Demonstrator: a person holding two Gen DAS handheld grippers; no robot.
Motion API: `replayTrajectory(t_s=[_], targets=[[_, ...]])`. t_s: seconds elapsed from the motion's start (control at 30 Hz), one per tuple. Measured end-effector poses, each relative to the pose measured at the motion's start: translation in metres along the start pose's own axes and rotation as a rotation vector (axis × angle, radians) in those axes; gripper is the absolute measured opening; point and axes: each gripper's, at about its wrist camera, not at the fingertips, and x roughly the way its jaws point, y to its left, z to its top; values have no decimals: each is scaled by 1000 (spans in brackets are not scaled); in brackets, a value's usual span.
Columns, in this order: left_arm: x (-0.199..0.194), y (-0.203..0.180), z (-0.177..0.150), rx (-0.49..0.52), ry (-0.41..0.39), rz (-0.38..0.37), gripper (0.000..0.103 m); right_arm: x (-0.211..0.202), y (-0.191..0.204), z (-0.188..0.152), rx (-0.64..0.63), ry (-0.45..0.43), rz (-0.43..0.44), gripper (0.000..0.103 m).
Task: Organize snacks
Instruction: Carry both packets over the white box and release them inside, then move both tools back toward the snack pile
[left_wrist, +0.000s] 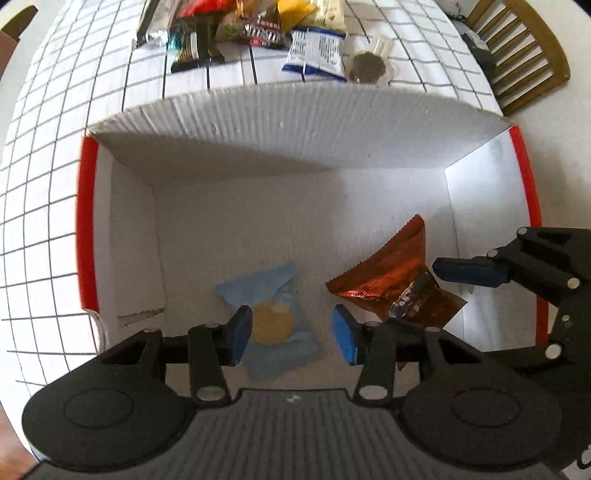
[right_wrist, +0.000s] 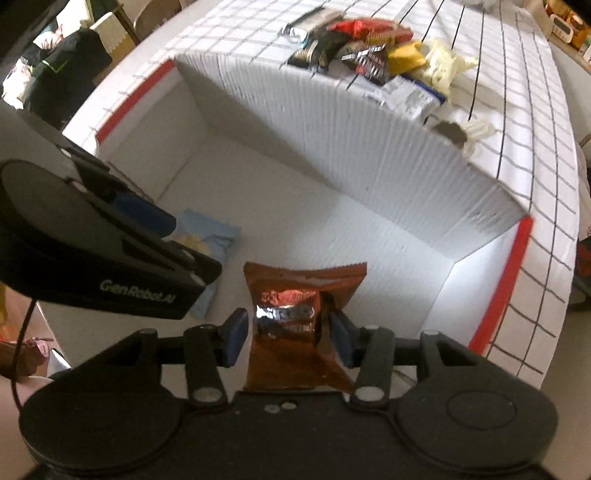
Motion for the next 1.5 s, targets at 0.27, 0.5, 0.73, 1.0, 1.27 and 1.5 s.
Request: replayTrajectory(t_s=[0.27,0.5,0.73,1.0,1.27,1.5], targets=[[-21,5,1,-6,-80,2,54,-32,-5,6,28,-97,25,56],[-46,9,4,-16,-165,0,61,-57,-15,13,58,-185,19,62],[-68,11,9,-11,-262,33,66,-79,-23,18,82,-251,17,74],[-94,16,20,2,-385,72,75,-102,-36,32,125,-336,14,85],[-112,31,43,-17,-477,83,83,-114,-60,53,224,-400,-14,97],[-111,55,85,-29,-477,106,84,-110,-82,83,304,-403,-56,99]])
